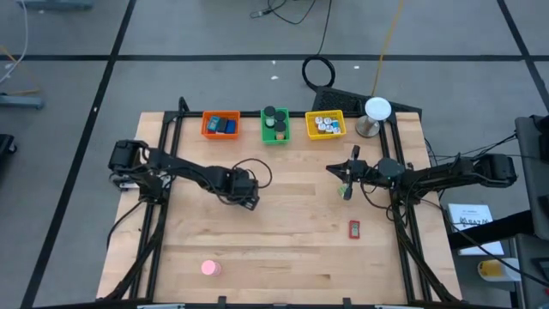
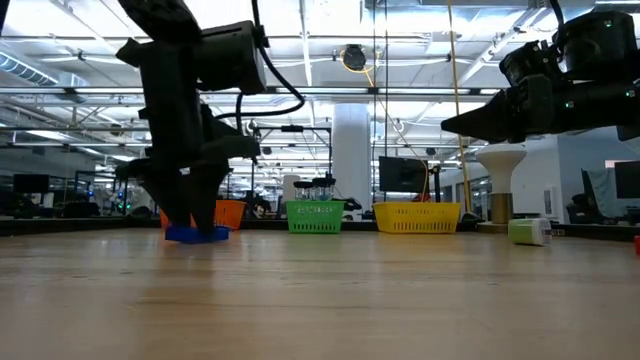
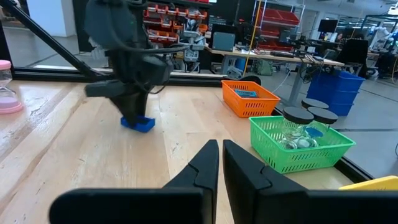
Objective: Pick & Place Office items
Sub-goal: Put the blue digital clock into the orange bin
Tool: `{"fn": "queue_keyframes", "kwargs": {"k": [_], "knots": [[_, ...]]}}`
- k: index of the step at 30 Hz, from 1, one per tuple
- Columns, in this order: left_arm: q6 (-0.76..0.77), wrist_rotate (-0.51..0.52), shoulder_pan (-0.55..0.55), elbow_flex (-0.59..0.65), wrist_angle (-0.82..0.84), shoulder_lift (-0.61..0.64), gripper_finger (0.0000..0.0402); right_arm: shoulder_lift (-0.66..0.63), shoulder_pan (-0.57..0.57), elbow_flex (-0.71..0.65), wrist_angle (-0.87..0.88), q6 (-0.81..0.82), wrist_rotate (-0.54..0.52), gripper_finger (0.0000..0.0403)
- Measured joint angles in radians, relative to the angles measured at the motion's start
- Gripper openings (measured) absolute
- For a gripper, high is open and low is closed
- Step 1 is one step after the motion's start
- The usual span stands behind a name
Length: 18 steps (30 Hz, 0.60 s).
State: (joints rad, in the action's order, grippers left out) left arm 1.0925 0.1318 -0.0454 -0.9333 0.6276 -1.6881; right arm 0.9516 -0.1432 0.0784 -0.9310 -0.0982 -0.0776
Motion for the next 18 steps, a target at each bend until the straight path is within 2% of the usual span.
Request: {"fn": "queue_keyframes", "kwargs": {"k": [4, 8, 14, 18], "knots": [[-0.032, 0.000, 0.063, 0.000, 0.108, 0.076, 0.0134, 0.000, 0.000, 0.000, 0.000, 0.000, 0.000, 0.0018], [-0.098, 0.030, 0.166, 0.001, 0.173, 0.202, 0.0134, 0.000, 0.000, 0.000, 0.000, 0.000, 0.000, 0.0018], [-0.199, 0.071, 0.404, 0.001, 0.200, 0.385, 0.0134, 0.000, 0.000, 0.000, -0.003, 0.000, 0.000, 0.0018], [-0.291, 0.036, 0.576, 0.001, 0.155, 0.393, 0.0134, 0.000, 0.000, 0.000, -0.013, 0.000, 0.000, 0.0018]]}}
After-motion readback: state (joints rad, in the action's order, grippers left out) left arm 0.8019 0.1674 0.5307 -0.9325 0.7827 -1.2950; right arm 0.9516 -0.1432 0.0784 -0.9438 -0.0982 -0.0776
